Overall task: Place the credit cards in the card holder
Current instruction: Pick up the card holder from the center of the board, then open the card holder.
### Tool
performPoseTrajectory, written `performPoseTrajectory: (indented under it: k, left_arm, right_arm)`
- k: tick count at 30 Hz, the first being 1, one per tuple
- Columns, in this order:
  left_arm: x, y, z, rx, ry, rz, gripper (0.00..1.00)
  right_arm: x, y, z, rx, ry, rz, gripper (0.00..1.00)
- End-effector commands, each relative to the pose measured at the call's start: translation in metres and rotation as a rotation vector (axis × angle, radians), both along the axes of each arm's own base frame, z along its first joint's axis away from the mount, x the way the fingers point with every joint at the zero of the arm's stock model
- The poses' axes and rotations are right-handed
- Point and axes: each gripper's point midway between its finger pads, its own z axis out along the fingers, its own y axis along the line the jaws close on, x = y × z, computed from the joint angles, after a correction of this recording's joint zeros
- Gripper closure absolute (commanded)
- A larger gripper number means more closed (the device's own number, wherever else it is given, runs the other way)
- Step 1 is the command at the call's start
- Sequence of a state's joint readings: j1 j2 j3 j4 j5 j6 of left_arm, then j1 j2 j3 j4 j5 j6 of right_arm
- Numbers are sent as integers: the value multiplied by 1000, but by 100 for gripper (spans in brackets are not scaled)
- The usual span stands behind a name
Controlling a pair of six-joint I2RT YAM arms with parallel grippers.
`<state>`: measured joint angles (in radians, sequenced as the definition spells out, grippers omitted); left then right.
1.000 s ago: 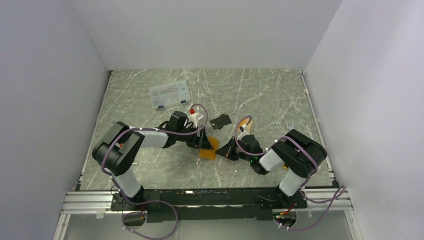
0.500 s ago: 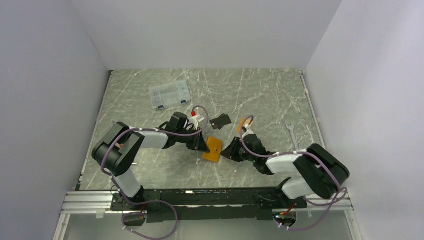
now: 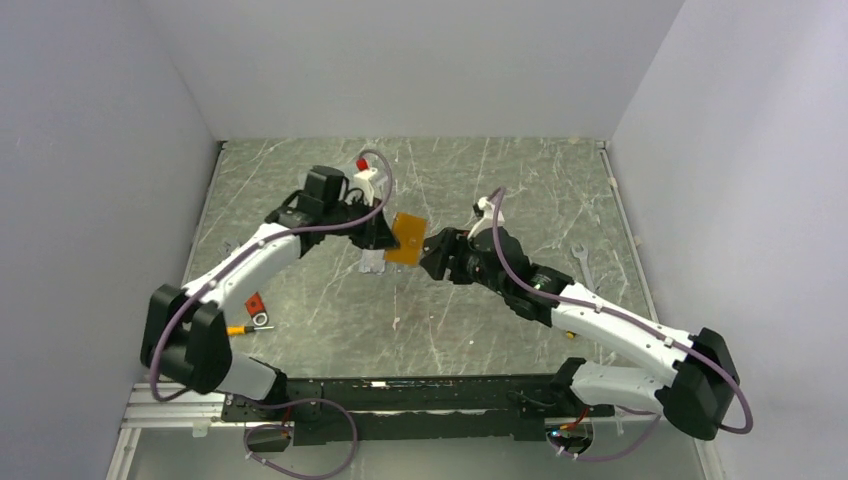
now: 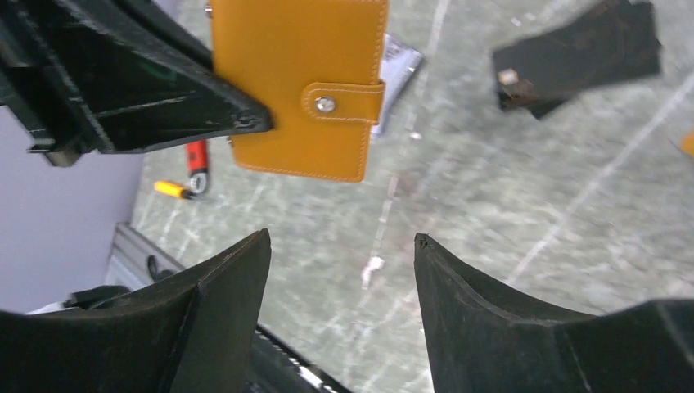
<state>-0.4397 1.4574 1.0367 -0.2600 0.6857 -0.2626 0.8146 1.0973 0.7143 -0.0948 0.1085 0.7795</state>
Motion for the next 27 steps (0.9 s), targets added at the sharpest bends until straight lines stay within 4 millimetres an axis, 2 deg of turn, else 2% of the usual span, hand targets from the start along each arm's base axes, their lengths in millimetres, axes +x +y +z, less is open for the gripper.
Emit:
performPoseTrajectory:
  k: [1,4,6,9,17,23,27]
  left_arm:
    - [-30,46,39,172,-97,-4,100]
    - [-28,68,60,248,-256,37,100]
    - [-28,72,65,252,-278,57,100]
    - [-35,68,58,224,-237,95,100]
    - [-50,61,51,198,-196,139,100]
    - [-62,54,55,178,-167,110,100]
    - [-69,49,56,166,-147,101,100]
  right_arm:
    - [-2,10,44,-86,-67,-6,31]
    - [-9,30,59,-85,-87,31,30]
    - [-13,42,63,-81,-99,39,30]
    - [-19,57,65,-85,-98,53,31]
    - [-18,71,76,-155,-144,1,37]
    - [-12,85,65,-196,-123,3,41]
    - [-8,87,65,-206,-136,-4,42]
